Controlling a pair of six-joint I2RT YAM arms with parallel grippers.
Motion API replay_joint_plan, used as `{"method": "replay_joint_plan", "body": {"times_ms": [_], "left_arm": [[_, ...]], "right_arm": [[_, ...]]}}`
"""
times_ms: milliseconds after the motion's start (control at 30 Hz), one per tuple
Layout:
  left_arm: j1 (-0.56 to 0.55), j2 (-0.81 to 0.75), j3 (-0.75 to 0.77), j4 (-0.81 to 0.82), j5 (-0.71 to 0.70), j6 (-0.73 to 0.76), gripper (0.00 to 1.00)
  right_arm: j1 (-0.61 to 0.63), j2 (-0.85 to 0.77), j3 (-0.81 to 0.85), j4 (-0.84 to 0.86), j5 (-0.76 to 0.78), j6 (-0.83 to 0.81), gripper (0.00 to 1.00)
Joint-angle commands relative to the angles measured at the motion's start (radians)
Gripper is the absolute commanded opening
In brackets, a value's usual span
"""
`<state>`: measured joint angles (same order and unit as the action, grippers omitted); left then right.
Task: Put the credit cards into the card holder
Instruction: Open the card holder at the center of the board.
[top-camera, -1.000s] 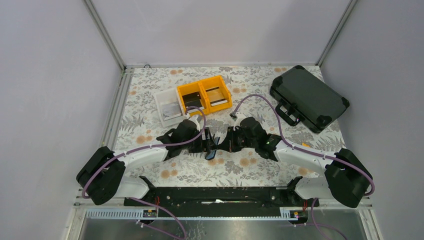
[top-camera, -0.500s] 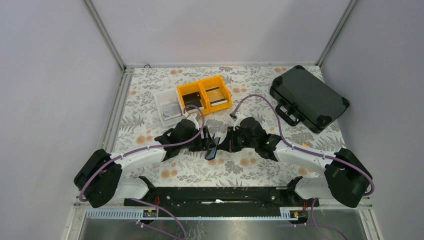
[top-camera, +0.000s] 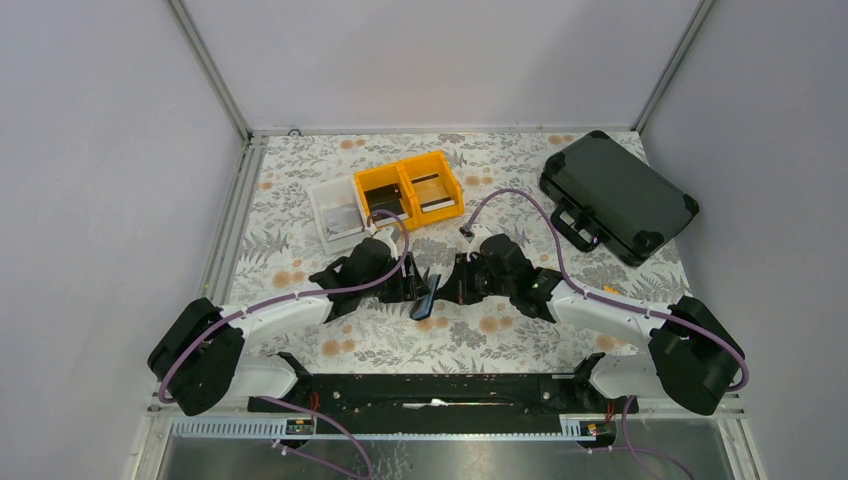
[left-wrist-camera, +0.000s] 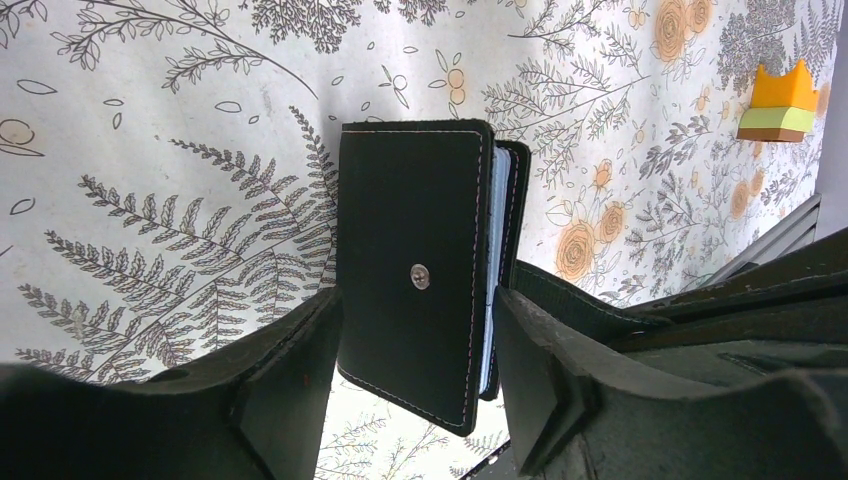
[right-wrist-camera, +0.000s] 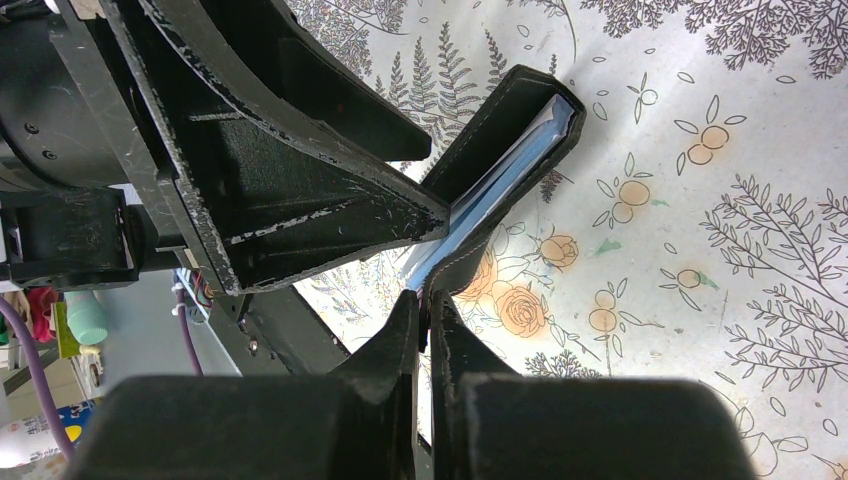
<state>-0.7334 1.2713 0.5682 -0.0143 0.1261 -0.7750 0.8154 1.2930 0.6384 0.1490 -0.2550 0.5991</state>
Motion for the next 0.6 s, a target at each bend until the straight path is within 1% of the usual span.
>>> {"method": "replay_joint_plan", "body": {"times_ms": [0,400,567], "left_arm": [[-0.002,0.004,0.009,0.016,-0.020,0.019,0.58],[-0.008,0.023,0.017,0.016,-0.012,0.063,0.58],[-0.014,0.033,0.032,-0.022,-0.029,0.077,0.57]], "right_arm": [[-0.005,-0.006,0.032,0.038,-0.004,-0.011,0.00],[-0.005,-0.001,0.036,0.038,-0.006,-0.011,0.00],[-0.006,0.001,0.039,0.038,-0.008,-0.012,0.00]]}}
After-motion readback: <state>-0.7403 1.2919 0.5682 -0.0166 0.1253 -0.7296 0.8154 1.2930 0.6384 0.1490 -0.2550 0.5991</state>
